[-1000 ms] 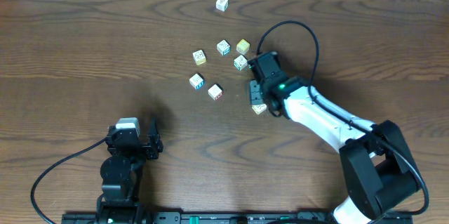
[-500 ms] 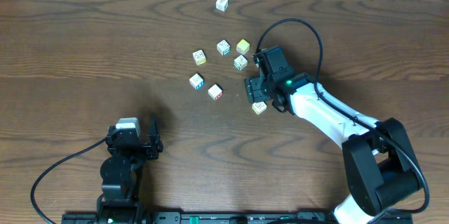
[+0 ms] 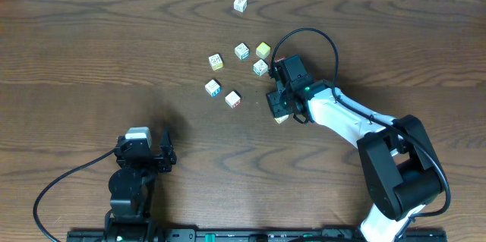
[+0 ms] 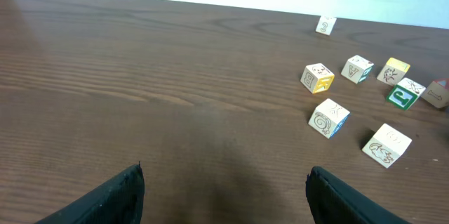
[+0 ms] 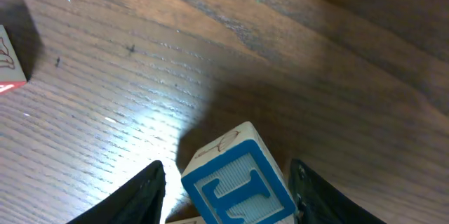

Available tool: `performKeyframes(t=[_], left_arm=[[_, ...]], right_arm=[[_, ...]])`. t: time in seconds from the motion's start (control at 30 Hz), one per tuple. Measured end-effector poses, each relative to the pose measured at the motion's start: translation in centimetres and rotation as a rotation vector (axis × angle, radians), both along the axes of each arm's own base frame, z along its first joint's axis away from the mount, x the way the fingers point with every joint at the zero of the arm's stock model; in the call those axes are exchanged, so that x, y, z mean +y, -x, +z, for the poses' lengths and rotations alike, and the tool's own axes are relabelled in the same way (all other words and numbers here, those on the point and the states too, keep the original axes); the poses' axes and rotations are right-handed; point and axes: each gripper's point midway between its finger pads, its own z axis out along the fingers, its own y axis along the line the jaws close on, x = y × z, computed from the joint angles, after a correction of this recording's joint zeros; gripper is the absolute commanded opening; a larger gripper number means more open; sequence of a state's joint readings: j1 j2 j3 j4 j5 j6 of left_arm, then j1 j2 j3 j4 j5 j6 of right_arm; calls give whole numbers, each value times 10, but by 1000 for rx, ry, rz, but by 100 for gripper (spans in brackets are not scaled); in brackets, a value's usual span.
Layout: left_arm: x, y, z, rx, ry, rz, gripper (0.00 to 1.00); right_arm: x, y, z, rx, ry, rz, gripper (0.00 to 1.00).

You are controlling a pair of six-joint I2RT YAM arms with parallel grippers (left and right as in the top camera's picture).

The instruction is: Lift 4 blocks

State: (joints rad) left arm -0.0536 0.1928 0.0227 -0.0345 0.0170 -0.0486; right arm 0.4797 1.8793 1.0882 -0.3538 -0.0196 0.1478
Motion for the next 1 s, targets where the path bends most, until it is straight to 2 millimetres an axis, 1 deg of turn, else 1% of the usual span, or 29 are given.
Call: performKeyframes(t=[0.13, 0.33, 0.53, 0.6, 0.67, 0.8, 0.9, 1.0], left_arm=[[0, 0, 0, 0, 0, 0, 74], [0, 0, 0, 0, 0, 0, 75], [0, 0, -3, 14, -1, 0, 74], [0, 0, -5, 20, -1, 0, 75], [0, 0, -5, 21, -1, 0, 75], [0, 0, -5, 21, -1, 0, 74], [0, 0, -5, 21, -1, 0, 74], [0, 0, -5, 21, -1, 0, 74]], right_arm=[[2, -4, 2, -21, -6, 4, 53], [-3, -9, 3, -48, 25, 4, 41], [-10, -15, 4, -72, 56, -14, 34], [-14, -17, 5, -80, 68, -25, 28], [-15, -18, 5, -82, 75, -34, 25], [-18, -16, 7, -66, 87, -52, 20], [-23, -13, 10, -39, 97, -96, 12], [-32, -4, 13, -1, 111, -165, 11]])
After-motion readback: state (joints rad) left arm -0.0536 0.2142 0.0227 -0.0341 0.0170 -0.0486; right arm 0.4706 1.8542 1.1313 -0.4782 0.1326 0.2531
